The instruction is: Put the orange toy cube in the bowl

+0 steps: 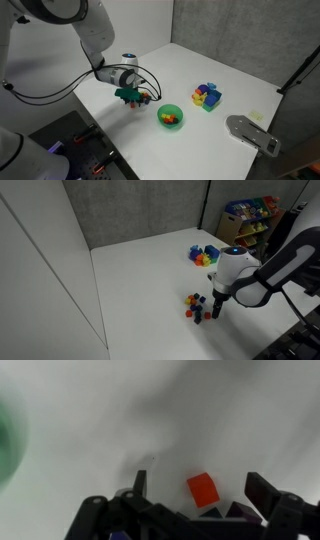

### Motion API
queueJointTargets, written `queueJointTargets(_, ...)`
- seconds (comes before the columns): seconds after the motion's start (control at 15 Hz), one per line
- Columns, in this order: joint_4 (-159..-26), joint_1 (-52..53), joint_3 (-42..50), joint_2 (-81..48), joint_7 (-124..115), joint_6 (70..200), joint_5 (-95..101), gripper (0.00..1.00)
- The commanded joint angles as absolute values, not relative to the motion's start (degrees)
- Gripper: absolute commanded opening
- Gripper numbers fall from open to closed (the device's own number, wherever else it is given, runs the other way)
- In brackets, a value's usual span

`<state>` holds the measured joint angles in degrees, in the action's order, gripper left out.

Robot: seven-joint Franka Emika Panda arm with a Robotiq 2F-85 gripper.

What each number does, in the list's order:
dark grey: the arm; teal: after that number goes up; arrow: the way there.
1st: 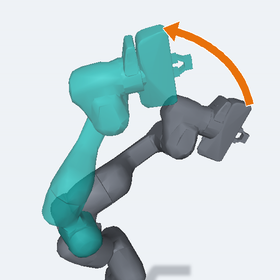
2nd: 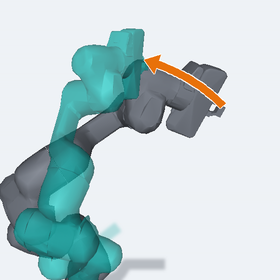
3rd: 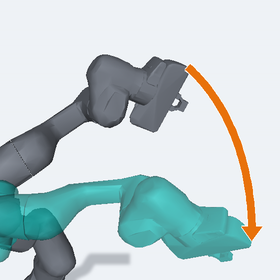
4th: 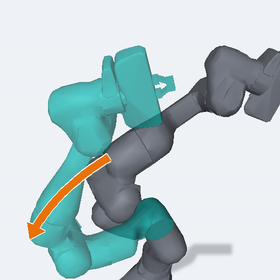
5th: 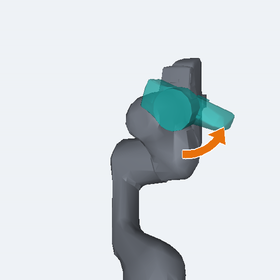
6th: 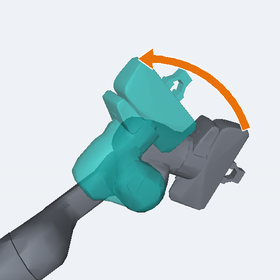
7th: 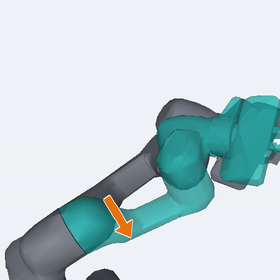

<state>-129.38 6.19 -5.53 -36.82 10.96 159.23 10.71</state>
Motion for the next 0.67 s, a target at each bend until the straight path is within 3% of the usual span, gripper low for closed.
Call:
queueJointTargets(0.0, -126.9, 7.6, -4.8, -40.1, 13.7, 161.8, 14.1, 1.00)
queueJointTargets(0.6, -124.2, 13.7, -0.4, -45.7, 13.2, 169.3, 20.4, 1.00)
